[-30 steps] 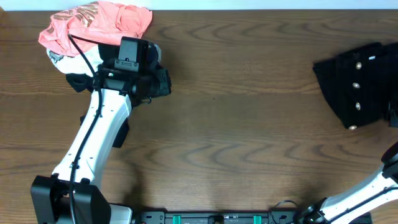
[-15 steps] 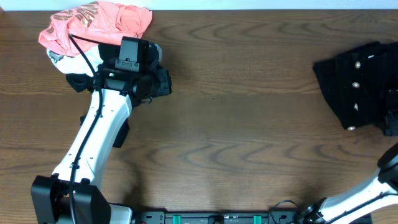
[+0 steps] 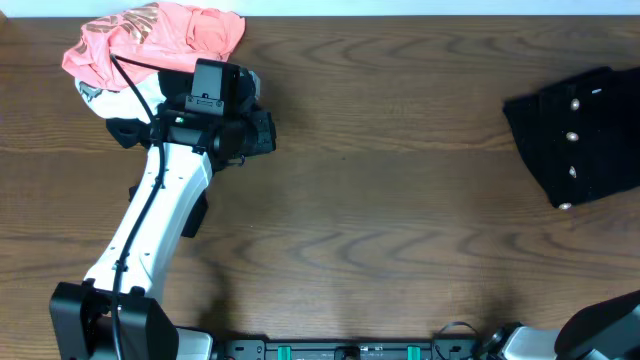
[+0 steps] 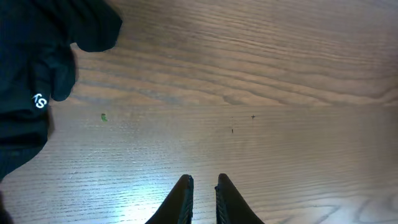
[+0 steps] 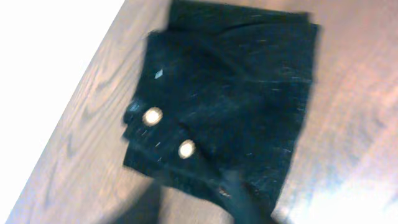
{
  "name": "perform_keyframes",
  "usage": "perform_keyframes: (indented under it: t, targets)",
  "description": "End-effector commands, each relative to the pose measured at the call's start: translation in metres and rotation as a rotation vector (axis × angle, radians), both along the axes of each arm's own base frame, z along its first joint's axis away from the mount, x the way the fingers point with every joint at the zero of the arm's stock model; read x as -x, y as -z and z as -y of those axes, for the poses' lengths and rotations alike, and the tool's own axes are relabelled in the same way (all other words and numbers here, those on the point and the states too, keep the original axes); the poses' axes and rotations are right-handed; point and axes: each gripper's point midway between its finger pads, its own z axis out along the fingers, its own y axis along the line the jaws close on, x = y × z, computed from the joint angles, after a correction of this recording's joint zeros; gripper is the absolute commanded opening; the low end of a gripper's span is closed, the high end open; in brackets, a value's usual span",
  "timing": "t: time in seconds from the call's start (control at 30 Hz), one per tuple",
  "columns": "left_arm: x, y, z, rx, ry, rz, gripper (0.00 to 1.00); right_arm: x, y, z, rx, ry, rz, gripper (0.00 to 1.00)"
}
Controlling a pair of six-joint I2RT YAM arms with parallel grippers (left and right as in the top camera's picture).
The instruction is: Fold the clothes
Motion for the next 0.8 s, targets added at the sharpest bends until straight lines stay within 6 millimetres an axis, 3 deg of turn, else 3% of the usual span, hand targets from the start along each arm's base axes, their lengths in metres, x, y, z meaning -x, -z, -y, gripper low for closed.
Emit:
perform_keyframes:
  t: [0.0,0.17,0.43,0.77]
  targets:
    - [0.003,0.007,0.0,-0.007,-0.002,-0.022,0.15,-0.017,0.007,-0.016,0.108,-0.194,-0.058,0.01]
    - [0.004,0.007,0.0,-0.008,-0.002,-0.027,0.15,-0.05,0.029,-0.04,0.307,-0.521,-0.143,0.01]
    - [0.004,0.007,0.0,-0.008,-0.003,-0.027,0.15,-0.092,0.077,-0.038,0.427,-0.638,-0.212,0.01]
    - [0.004,0.007,0.0,-0.008,-0.003,-0.027,0.15,-0.104,0.146,-0.024,0.418,-0.654,-0.321,0.01]
